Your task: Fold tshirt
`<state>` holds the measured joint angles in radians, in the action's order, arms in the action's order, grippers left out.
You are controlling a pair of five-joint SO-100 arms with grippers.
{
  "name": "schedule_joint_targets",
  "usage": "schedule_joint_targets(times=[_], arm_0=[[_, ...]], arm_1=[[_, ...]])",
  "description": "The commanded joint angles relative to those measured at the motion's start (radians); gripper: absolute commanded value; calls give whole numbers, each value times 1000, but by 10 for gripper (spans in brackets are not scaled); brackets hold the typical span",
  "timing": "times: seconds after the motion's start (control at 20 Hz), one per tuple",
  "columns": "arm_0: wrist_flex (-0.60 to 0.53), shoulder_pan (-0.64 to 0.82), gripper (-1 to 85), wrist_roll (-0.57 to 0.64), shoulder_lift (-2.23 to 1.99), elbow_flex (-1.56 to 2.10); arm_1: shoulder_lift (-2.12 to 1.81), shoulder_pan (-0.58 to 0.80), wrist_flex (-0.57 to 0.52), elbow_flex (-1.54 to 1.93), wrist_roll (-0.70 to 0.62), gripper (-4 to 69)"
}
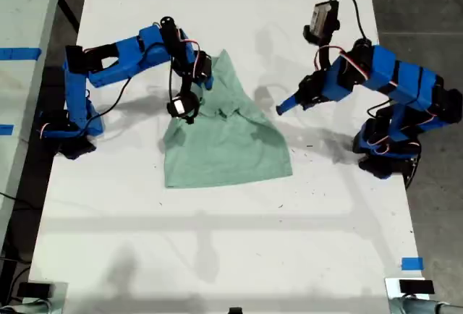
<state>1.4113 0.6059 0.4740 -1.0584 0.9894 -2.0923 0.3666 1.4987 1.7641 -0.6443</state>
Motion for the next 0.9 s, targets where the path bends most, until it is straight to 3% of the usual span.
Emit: schedule_joint_targets(times=[0.0, 0.15, 0.2, 0.25, 0.35, 0.75, 0.85], arm_0=[[-57, 2, 1, -12, 31, -114], [-170, 25, 1, 0, 74, -117], [-190, 35, 53, 11, 97, -117], [-210, 41, 234, 44, 118, -117], [-192, 51, 291, 67, 138, -117], [94, 32, 300, 58, -222, 17], [74, -14, 289, 26, -356, 215]], arm_1=[[-66, -23, -28, 11, 17, 301], [-81, -25, -40, 38, 23, 299], [-81, -25, -41, 43, 25, 299], [-83, -26, -46, 48, 26, 299], [-84, -26, -61, 69, 28, 299], [-97, -25, -57, 114, -11, 323], [-100, -34, -58, 137, -21, 330]])
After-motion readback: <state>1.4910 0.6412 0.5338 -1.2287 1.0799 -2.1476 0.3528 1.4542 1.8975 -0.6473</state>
